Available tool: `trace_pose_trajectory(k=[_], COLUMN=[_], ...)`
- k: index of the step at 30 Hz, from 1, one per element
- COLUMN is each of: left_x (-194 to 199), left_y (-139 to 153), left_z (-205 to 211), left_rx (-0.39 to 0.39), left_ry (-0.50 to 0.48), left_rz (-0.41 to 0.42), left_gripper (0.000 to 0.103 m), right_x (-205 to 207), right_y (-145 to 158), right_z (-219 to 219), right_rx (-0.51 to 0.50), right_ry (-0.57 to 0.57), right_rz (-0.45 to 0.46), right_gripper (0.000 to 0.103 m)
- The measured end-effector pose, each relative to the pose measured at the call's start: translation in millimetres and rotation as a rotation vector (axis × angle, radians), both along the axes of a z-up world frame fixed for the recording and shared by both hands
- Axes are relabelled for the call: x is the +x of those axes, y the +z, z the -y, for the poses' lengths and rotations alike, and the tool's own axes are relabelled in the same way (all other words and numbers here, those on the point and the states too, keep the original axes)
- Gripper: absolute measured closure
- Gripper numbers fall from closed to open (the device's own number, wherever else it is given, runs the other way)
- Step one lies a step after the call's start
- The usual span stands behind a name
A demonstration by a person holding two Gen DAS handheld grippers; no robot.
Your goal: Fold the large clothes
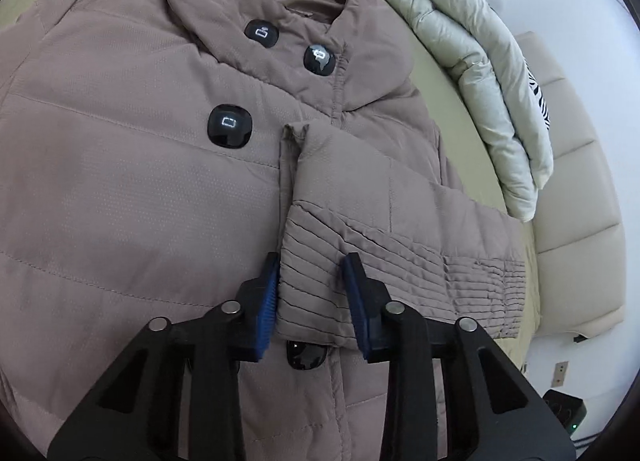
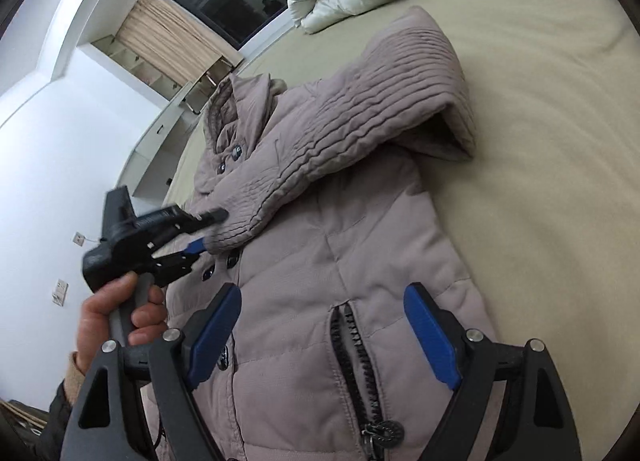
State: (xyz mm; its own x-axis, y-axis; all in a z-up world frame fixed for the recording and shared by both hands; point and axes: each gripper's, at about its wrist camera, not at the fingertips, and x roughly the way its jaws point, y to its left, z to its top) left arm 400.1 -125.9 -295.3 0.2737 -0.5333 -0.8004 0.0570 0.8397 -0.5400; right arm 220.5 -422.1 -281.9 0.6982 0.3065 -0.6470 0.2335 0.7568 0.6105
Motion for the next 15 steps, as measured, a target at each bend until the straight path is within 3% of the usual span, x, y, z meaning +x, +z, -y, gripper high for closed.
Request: trace_pose_trajectory(k=[3,9,10,15], left_x=[-0.2,-0.2,1.8,3.6], left_y=[6.1,42.8,43.8,38.6], left_z=[-9.4,-89.8,-104.4,-171.3], left_rx=[-0.012,0.003,0.014,0.014], left_ry=[0.008,0.175,0.205,0.342], left_rz=[0.026,0.135,0.140,0.134], left_gripper=[0.088,0.090,0.094,0.095], right_x=[6.3,27.2,33.5,74.0], right_y=[0.9,2.3,0.7,-13.3], right_z=[9.2,30.8,32.9,26.6], right_rx=[0.055,0.208,0.255,0.526], right_ry=[-0.019,-0.081,-0.091,-0.103], right_rz=[0.023,0.050,0.050,0.044], right_gripper=[0.017,0.017,0.017,0.017])
